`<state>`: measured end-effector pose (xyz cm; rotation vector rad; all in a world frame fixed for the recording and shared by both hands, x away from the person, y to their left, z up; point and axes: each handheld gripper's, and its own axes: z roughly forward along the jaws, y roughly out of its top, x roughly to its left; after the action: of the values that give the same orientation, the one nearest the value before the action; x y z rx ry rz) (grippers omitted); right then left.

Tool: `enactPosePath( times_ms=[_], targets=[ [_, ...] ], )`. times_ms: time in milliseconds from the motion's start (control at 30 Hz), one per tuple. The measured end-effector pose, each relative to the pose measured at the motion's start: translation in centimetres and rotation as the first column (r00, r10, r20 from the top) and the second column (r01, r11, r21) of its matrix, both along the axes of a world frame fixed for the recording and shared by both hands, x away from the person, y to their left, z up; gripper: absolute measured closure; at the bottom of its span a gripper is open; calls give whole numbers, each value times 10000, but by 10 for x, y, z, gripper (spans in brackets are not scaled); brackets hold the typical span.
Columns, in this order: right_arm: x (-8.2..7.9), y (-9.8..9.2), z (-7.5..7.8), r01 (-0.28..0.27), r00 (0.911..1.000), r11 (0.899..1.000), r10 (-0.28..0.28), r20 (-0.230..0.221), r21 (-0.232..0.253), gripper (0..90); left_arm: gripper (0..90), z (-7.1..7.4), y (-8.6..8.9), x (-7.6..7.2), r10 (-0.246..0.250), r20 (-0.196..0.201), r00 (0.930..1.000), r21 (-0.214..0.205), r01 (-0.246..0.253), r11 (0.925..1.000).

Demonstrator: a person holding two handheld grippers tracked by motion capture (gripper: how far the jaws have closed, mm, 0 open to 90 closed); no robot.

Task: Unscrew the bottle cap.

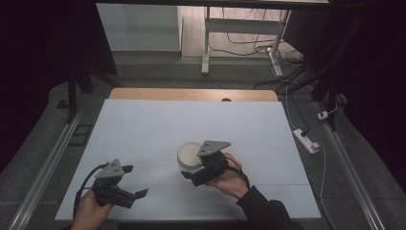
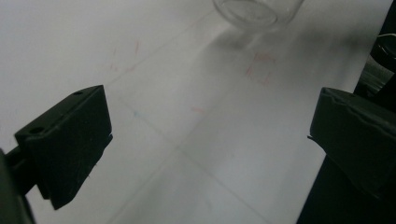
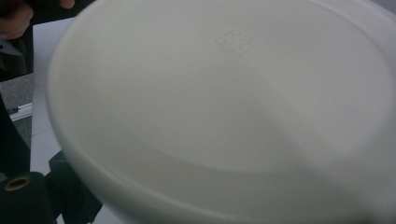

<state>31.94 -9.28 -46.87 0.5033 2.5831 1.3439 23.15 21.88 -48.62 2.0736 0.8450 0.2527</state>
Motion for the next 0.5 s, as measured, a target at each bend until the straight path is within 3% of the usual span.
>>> enactPosePath(
  times_ms=[200, 333, 500],
  targets=[
    [-1, -1, 1, -76, 10000, 10000, 76, 51, 31, 64, 0, 11, -19, 16, -596, 414, 9974, 214, 587, 9980],
    [-1, -1, 1, -106, 9999, 9999, 106, 62, 34, 64, 0, 20, -31, 26, -940, 453, 9945, 504, 917, 9945],
    [-2, -1, 1, -244, 9997, 9997, 244, 53, 47, 64, 0, 33, -42, 39, -1416, 571, 9883, 451, 1391, 9893]
  ],
)
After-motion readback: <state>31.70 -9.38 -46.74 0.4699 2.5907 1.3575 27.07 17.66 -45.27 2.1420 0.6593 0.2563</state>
